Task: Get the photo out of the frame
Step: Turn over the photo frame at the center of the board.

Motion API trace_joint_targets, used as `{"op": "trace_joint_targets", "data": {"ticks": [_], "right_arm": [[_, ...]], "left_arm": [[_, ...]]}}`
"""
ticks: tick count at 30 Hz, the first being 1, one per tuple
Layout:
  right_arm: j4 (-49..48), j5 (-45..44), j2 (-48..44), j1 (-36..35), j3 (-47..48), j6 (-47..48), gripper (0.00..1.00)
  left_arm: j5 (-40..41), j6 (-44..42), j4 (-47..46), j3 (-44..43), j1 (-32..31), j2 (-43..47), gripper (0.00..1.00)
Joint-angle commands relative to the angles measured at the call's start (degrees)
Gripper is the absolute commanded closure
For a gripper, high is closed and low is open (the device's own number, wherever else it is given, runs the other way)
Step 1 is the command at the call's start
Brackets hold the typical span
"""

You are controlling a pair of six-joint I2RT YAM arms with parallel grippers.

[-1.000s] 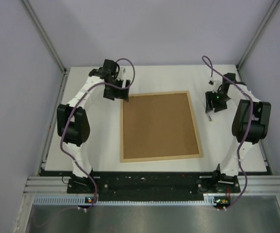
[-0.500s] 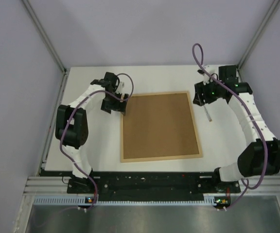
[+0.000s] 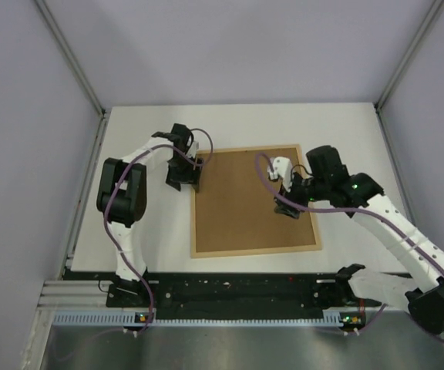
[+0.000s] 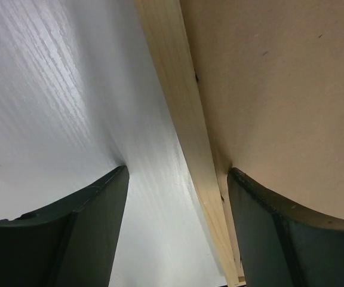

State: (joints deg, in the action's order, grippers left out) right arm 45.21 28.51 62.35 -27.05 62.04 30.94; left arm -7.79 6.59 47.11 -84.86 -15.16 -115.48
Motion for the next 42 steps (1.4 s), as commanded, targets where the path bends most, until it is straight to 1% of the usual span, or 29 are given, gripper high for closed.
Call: {"op": "trace_joint_targets", "data": {"ticks": [1, 5, 8, 9, 12, 14, 15, 19, 24, 27, 30, 36, 42], "right_arm": [[-5.65, -8.19, 1.28, -11.24, -3.41, 2.99, 0.43], [-10.57, -14.78, 4.27, -17.85, -6.05, 1.94, 0.43], [-13.21, -18.48, 6.90, -20.93, -5.97, 0.45, 0.43], [-13.65, -18.49, 7.61, -21.55, -5.62, -0.26, 0.43], [-15.93, -18.06, 8.93, -22.95, -5.53, -1.84, 0.44], [-17.34, -18.84, 9.11, -24.54, -6.49, -2.11, 0.43], [-17.78, -18.84, 9.28, -25.50, -6.84, -1.94, 0.43], [-19.02, -19.28, 11.39, -29.28, -8.16, -1.67, 0.43], [-21.56, -21.47, 14.20, -33.94, -9.39, -0.62, 0.43], [-23.23, -24.46, 15.70, -36.84, -10.01, 0.17, 0.43], [-24.11, -25.61, 16.93, -39.04, -9.57, 0.18, 0.43], [-23.85, -25.61, 18.68, -42.82, -7.38, -1.84, 0.42], [-22.10, -26.93, 24.21, -45.90, -4.04, -2.02, 0.41]], "left_arm": [[-1.35, 1.67, 0.00, -2.94, -0.31, -2.90, 0.30], [-1.61, 1.58, 0.44, -3.38, -0.75, -4.31, 0.40], [-1.87, 1.58, 1.22, -3.91, -0.84, -4.93, 0.51], [-2.05, 1.67, 1.75, -4.08, -0.93, -5.10, 0.54], [-2.05, 1.67, 2.28, -4.52, -1.36, -5.28, 0.59], [-2.05, 1.93, 2.89, -4.88, -1.63, -5.63, 0.65], [-2.05, 2.11, 2.98, -5.22, -1.72, -5.89, 0.69], [-2.49, 2.99, 3.51, -6.02, -1.89, -6.77, 1.00], [-4.25, 3.25, 5.00, -8.12, -1.81, -7.13, 1.00], [-5.39, 3.69, 5.80, -9.71, -1.72, -6.08, 1.00], [-6.01, 4.22, 6.24, -10.67, -1.81, -4.76, 1.00], [-5.13, 5.71, 5.97, -11.73, -1.81, -3.00, 1.00], [-6.71, 5.98, 6.94, -13.49, -1.72, -2.21, 1.00]]}}
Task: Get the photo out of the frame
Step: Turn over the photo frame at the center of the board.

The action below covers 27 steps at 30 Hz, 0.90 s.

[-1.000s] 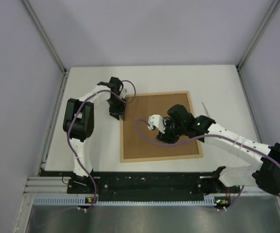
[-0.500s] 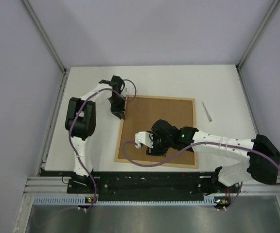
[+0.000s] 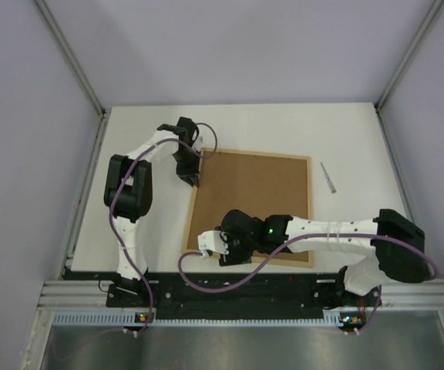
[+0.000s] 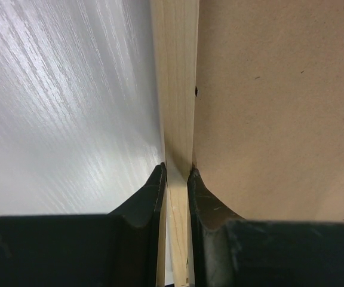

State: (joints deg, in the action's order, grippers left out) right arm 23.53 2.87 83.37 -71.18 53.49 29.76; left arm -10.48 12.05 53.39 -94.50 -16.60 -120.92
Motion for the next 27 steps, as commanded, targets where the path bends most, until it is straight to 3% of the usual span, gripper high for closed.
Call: {"op": "trace_joint_targets", "data": {"ticks": [1, 9, 16, 27], "right_arm": [[0.02, -1.47, 3.98, -1.86, 5.21, -0.84, 0.40], [-0.76, -2.70, 8.56, -3.70, 9.34, -1.72, 0.40], [-4.89, -15.07, 11.46, -9.24, 8.47, 0.04, 0.38], [-20.18, -35.56, 19.19, -17.41, 2.94, -1.46, 0.37]], "left_arm": [[-4.20, 0.60, 0.58, -3.94, -0.27, 3.67, 1.00], [-4.20, 1.83, -0.30, -3.41, -0.27, 7.37, 1.00], [-5.60, 1.57, 0.31, -5.17, -0.27, 6.93, 1.00], [-6.74, 1.39, 0.58, -6.40, 0.08, 6.22, 1.00]]}}
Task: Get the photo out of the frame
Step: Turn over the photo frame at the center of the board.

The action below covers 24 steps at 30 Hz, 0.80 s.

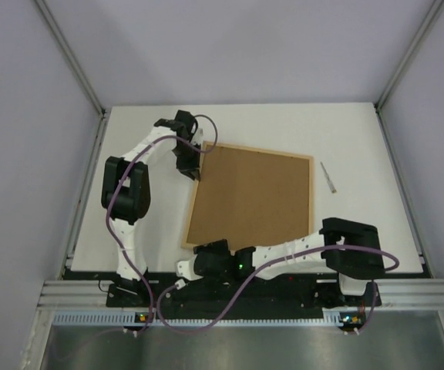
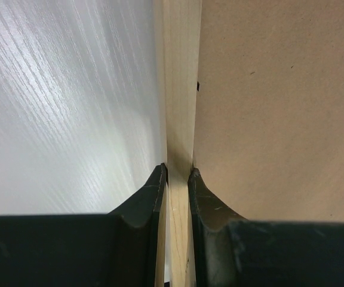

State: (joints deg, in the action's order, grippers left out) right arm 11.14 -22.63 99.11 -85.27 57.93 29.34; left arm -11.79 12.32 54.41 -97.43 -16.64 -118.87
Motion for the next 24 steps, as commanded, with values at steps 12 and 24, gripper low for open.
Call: {"op": "trace_joint_targets", "data": {"ticks": [12, 24], "right_arm": [[-23.35, -29.83, 18.30, -6.39, -4.32, 3.79, 0.37], [-29.86, -34.58, 22.09, -4.82, -7.22, 8.63, 0.63]], "left_arm": [[-7.81, 1.66, -0.45, -3.74, 1.00, 5.66, 1.00], [-11.85, 1.39, -0.45, -2.24, 3.28, 8.13, 1.00]]}}
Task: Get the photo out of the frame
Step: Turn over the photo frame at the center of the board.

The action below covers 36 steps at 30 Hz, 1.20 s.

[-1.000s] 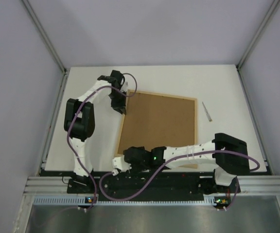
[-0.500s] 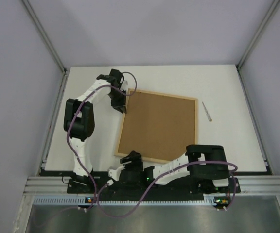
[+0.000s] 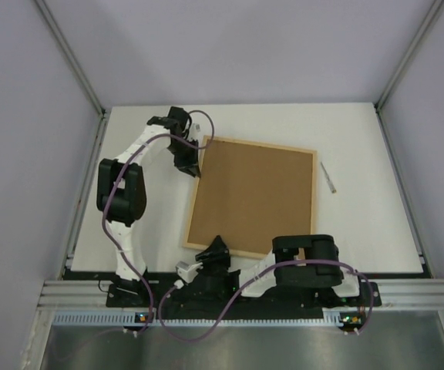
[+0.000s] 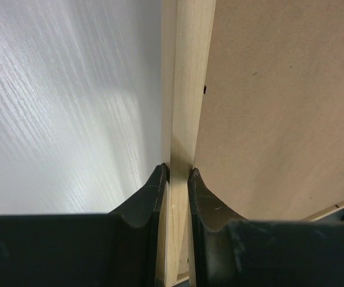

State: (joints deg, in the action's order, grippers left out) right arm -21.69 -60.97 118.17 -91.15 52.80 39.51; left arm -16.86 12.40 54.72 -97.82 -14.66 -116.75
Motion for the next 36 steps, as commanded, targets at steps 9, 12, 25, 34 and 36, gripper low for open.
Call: {"op": "trace_joint_targets", "data": {"ticks": [9, 12, 25, 34, 36], "right_arm": [[1.66, 2.52, 2.33, 4.58, -1.91, 0.39, 0.92], [-0.18, 2.26, 1.02, 5.28, -2.43, 2.32, 0.99], [14.20, 9.19, -16.64, 9.23, 4.41, 0.85, 1.00], [34.42, 20.27, -27.63, 14.25, 17.67, -5.31, 1.00], [37.94, 22.73, -28.95, 15.04, 21.19, -6.89, 1.00]], "left_arm": [[-7.40, 1.31, -0.93, -1.15, 1.91, 7.24, 1.00], [-7.31, 1.13, -0.93, -0.97, 2.17, 7.41, 1.00], [-9.41, -1.06, 0.22, -6.41, 10.34, 8.38, 0.91], [-10.21, -1.60, -2.16, -4.22, 14.22, 9.26, 0.90], [-10.56, -1.24, -2.42, -3.26, 14.30, 9.35, 0.90]]}}
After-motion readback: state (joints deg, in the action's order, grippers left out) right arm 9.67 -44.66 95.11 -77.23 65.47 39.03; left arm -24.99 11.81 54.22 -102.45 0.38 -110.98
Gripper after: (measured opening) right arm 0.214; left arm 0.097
